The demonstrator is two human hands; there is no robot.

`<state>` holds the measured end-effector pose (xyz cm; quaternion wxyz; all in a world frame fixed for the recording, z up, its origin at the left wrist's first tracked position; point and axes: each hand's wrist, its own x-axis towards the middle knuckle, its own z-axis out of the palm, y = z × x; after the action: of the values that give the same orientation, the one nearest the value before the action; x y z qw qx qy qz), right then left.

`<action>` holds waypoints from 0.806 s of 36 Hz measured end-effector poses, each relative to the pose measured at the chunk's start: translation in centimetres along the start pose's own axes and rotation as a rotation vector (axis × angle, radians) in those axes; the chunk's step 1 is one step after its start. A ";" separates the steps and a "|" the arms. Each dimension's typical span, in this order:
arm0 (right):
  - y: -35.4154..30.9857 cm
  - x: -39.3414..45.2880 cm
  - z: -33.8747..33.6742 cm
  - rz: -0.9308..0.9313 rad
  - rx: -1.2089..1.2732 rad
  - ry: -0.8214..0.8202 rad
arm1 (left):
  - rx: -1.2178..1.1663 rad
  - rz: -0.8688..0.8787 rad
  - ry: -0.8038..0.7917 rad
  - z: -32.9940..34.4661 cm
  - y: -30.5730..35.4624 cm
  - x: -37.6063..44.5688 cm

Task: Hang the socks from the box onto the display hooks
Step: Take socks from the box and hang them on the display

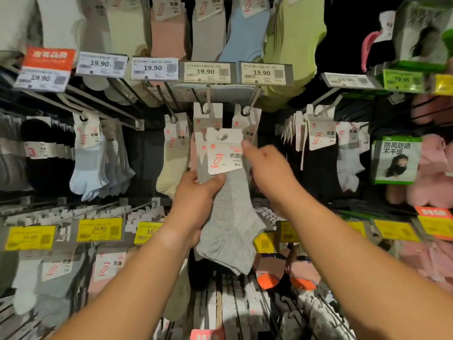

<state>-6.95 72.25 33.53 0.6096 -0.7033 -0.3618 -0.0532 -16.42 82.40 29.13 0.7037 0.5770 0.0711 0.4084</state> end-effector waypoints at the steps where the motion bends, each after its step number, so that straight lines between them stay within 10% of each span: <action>1: 0.3 -1.0 0.4 0.034 0.035 -0.070 | 0.002 0.027 0.004 0.3 -0.1 -0.1; 16: 1.3 -1.7 -0.8 0.238 0.432 -0.061 | 0.083 0.073 0.091 0.9 -0.7 1.4; 29: -2.2 1.5 -4.0 -0.035 0.288 0.104 | 0.159 0.093 0.151 -0.1 -0.5 1.9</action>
<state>-5.66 69.38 37.13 0.7212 -0.5983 -0.3460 -0.0477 -15.04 83.72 29.37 0.6288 0.6012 0.1293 0.4760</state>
